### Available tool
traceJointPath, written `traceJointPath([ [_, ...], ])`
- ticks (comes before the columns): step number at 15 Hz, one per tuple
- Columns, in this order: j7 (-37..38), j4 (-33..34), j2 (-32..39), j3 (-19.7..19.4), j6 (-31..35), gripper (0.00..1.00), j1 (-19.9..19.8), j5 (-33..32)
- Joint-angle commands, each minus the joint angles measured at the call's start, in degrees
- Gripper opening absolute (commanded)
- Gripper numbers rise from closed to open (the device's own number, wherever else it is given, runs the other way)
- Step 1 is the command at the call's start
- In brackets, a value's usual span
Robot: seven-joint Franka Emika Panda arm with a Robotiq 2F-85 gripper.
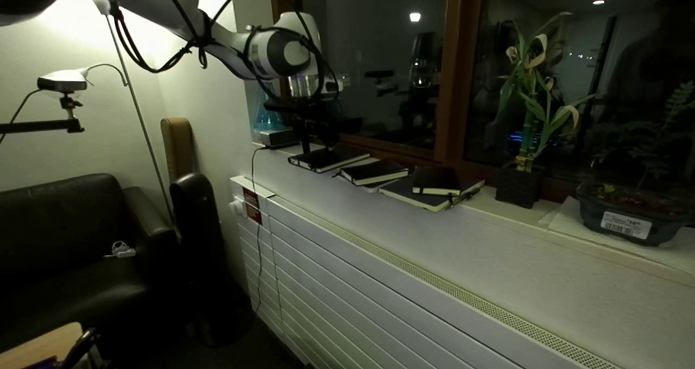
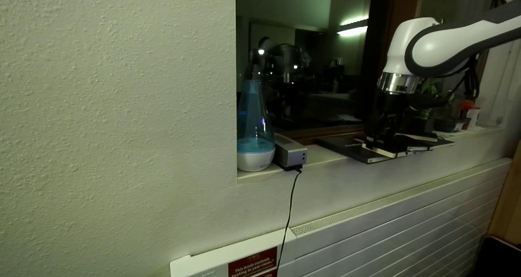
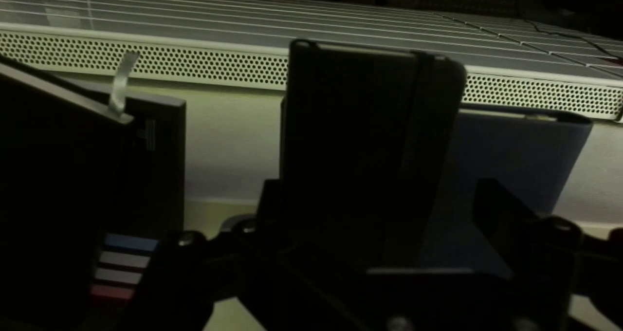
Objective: Move the top book on the left to the book on the right.
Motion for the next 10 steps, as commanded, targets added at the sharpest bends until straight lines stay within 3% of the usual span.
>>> traceJointPath([
  [1,-0.78,1.46,0.78,-0.48,-2.24,1.0,0.11,-0.24],
  [8,-0.75,2.16,1.84,-0.35,-2.59,1.0,0.29,0.24],
  [9,-0.66,2.18,1.94,-0.3,-2.51,0.75,0.36,0.28],
  [10,-0.88,2.28,2.1,-0.18,-2.43,0.74,0.37,0.43],
])
